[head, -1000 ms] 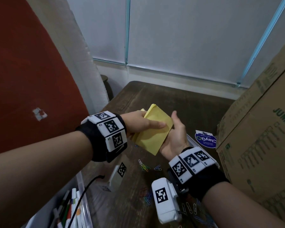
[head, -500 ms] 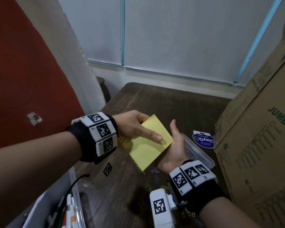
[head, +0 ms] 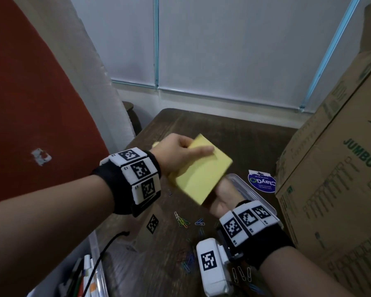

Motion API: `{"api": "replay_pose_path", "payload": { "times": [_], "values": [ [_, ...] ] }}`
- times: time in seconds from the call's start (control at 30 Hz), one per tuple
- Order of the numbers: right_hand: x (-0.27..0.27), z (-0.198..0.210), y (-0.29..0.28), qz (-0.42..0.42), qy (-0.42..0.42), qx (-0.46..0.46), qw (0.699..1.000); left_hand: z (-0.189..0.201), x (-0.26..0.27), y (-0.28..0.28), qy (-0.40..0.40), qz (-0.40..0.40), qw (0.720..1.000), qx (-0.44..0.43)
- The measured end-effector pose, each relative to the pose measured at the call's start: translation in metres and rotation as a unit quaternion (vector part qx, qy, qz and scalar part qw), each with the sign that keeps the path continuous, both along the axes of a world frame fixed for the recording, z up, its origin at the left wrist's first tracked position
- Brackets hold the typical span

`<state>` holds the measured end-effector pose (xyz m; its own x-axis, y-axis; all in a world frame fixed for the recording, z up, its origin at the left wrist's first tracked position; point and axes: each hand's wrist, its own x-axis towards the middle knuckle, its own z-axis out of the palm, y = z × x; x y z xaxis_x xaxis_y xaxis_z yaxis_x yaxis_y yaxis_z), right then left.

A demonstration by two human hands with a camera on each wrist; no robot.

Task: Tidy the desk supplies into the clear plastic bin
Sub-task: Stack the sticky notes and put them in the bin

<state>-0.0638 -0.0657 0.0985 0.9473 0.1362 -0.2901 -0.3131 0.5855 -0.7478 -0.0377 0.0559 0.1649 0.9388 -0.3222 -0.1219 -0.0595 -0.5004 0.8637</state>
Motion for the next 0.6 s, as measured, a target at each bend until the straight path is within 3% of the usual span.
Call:
{"api": "replay_pose_path", "payload": {
  "times": [0.1, 0.17, 0.37, 0.6],
  "values": [
    [0.002, 0.009, -0.008, -0.009, -0.001, -0.002, 1.000, -0.006, 0.013, -0.003, -0.067, 0.153, 0.986, -0.022],
    [0.001, 0.013, -0.011, 0.014, -0.015, 0.010, 1.000, -0.011, 0.019, -0.006, -0.071, 0.202, 0.977, 0.006],
    [-0.005, 0.015, -0.009, 0.075, -0.039, 0.034, 0.996, -0.018, 0.022, -0.018, -0.044, 0.264, 0.959, 0.090],
    [-0.010, 0.013, -0.001, 0.072, -0.058, -0.039, 0.995, -0.031, 0.011, -0.017, -0.070, 0.271, 0.953, 0.115]
  ]
}}
